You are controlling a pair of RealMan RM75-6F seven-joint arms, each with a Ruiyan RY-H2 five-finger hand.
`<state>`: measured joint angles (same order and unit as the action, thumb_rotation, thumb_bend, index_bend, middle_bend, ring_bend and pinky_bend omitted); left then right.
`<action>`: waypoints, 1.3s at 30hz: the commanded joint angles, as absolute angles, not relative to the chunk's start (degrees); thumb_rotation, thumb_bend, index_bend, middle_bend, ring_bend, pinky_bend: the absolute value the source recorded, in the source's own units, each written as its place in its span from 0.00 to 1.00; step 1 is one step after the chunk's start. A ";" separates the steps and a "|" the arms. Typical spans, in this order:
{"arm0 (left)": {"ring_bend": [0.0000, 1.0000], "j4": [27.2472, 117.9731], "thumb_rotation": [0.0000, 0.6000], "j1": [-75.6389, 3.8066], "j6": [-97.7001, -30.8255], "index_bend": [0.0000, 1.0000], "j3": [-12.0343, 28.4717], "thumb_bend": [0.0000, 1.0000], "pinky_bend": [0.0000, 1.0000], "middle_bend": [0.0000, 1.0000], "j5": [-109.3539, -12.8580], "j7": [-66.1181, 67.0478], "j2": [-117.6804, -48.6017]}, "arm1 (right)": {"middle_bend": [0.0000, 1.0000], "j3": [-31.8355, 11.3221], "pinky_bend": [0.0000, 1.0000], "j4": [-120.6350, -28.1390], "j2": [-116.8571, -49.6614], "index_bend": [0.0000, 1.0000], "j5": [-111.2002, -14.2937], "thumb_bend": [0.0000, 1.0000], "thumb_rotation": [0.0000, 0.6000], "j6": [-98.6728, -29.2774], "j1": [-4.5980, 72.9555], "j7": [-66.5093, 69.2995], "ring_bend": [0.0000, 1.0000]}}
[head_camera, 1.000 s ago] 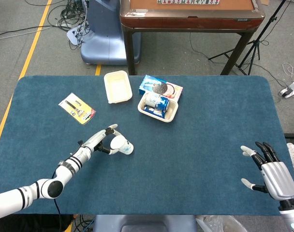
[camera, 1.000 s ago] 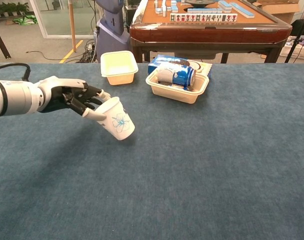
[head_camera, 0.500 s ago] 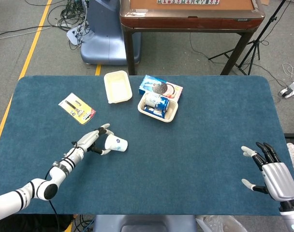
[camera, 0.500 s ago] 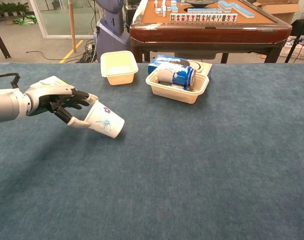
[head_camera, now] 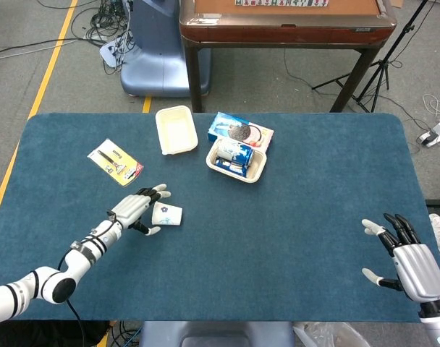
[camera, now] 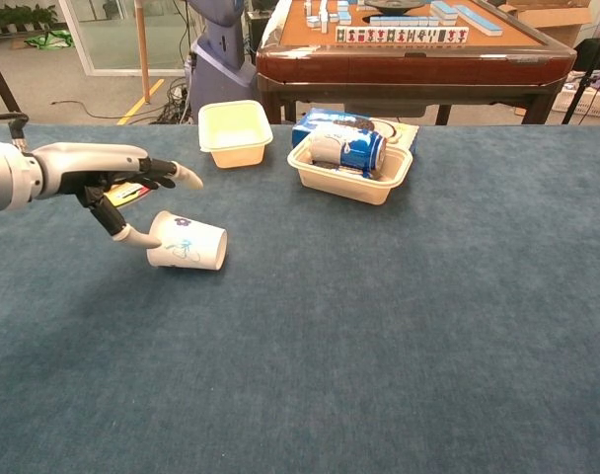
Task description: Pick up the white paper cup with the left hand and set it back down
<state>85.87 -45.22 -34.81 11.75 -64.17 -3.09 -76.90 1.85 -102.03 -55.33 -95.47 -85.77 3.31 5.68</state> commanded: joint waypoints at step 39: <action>0.00 88.85 1.00 -64.48 -62.19 0.26 7.90 0.23 0.00 0.00 -14.84 53.49 -93.14 | 0.30 2.20 0.00 -99.91 -55.11 0.19 -95.16 0.12 1.00 -87.41 1.71 8.34 0.05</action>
